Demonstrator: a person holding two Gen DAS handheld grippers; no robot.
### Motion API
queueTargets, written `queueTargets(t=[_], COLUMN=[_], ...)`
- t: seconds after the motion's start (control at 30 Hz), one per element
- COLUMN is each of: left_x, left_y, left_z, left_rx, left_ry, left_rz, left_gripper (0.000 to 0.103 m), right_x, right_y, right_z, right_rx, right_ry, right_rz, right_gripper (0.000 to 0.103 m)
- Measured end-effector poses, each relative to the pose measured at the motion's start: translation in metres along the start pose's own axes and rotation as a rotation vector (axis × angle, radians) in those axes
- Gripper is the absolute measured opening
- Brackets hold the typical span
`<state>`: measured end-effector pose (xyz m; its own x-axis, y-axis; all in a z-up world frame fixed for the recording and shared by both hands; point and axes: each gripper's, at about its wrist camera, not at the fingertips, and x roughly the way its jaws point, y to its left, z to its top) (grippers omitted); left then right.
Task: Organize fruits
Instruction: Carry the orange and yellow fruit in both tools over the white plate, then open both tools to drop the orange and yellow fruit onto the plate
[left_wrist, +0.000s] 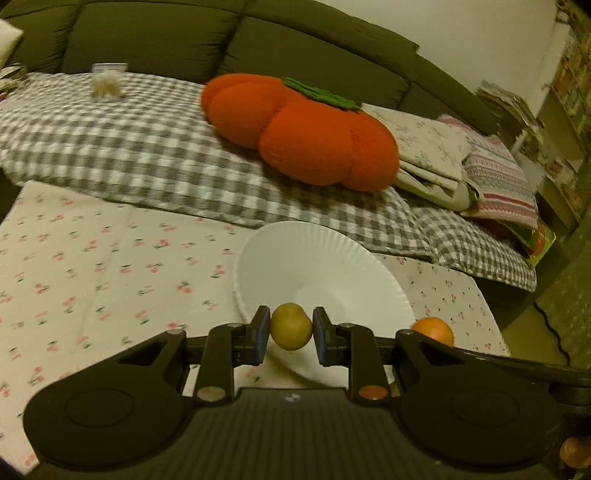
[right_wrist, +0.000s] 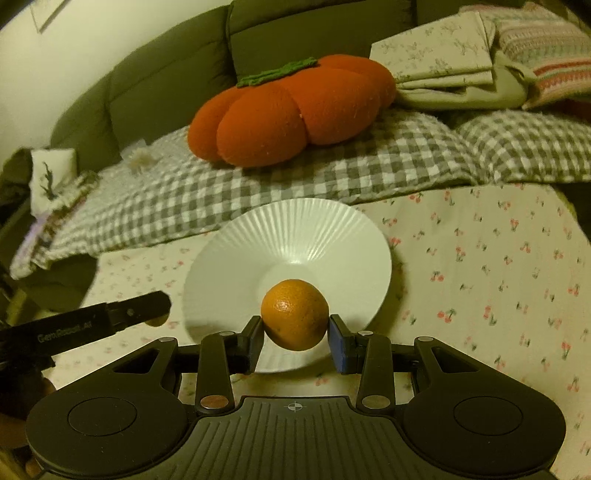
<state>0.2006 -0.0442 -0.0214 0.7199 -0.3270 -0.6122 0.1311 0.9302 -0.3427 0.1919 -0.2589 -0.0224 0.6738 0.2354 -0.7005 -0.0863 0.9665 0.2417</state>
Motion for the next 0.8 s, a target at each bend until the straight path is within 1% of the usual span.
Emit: queueTargets(t=[0.13,0.27,0.6,0.8], left_x=[0.024,0.038,0.053,0.057], left_y=[-0.011,-0.015,-0.014,-0.013], left_z=[-0.001,-0.005,-0.009,-0.011], left_rx=[0.048,0.085,0.112,0.119], left_ry=[0.011,0.024,0.036,0.037], left_rz=[0.011,0.027,0.048,0.050], left_gripper=[0.023,0.023,0.023,0.023], right_x=[0.013,0.025,0.048,0.050], right_y=[-0.001,-0.003,0.001,0.005], right_z=[0.003,0.004,0.000,-0.002], right_rx=[-0.028,-0.052,-0.107,-0.133], right_ry=[0.002,0.011,0.038,0.028], right_rz=[-0.022,-0.036,-0.058,-0.075], right_gripper=[0.037,0.037,0.038,0.039])
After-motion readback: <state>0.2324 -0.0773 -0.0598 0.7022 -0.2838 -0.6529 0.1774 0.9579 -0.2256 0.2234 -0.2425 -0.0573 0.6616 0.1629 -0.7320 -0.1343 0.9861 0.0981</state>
